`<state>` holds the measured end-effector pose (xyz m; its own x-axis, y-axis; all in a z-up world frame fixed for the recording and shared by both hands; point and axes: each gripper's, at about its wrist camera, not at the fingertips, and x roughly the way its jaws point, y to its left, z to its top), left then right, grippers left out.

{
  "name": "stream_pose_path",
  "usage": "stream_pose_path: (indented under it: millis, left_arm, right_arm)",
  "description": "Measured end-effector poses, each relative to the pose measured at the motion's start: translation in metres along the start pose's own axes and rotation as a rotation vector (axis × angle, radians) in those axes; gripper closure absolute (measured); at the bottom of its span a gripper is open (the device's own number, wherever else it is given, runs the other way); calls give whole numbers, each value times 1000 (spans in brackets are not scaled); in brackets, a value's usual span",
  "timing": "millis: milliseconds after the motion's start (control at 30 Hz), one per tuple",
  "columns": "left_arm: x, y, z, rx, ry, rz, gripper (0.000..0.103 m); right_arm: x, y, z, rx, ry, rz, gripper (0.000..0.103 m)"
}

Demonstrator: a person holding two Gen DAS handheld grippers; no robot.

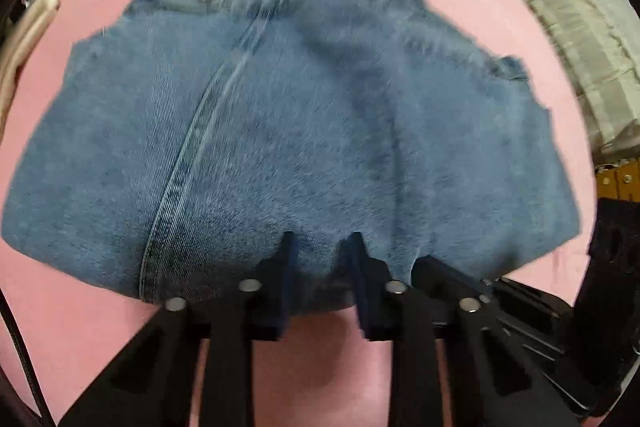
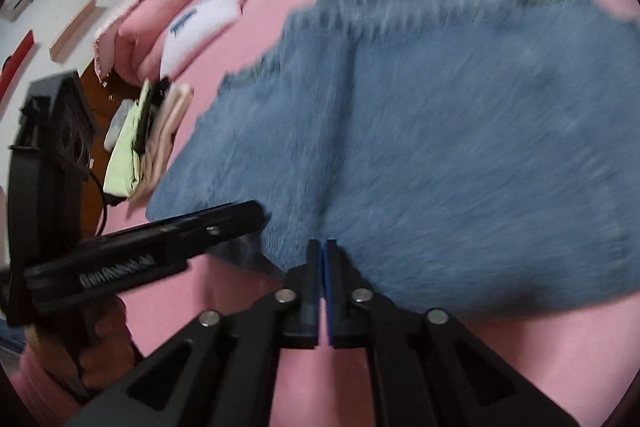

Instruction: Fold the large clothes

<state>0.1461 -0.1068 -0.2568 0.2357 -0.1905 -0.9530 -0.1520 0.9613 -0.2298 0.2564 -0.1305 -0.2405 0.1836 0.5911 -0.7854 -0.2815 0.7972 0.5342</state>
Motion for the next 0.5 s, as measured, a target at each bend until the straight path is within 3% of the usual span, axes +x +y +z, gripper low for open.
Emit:
stream_pose_path:
  millis: [167, 233, 267, 333, 400, 433, 500]
  left_arm:
    - [10, 9, 8, 56, -40, 54, 98]
    - [9, 21, 11, 77, -49, 58, 102]
    - [7, 28, 11, 79, -47, 27, 102]
    - [2, 43, 13, 62, -49, 4, 102]
    - [-7, 58, 14, 42, -76, 77, 102]
    - [-10, 66, 15, 31, -90, 130, 102]
    - [-10, 88, 14, -3, -113, 343, 102]
  right_arm:
    - [10, -24, 8, -17, 7, 58, 103]
    - [-6, -54, 14, 15, -26, -10, 103]
    - [-14, -67, 15, 40, -34, 8, 103]
    - [-48, -109, 20, 128, -99, -41, 103]
    - [-80, -139, 19, 150, -146, -215, 103]
    - [-91, -153, 18, 163, -158, -258, 103]
    - [-118, -186, 10, 239, -195, -332, 103]
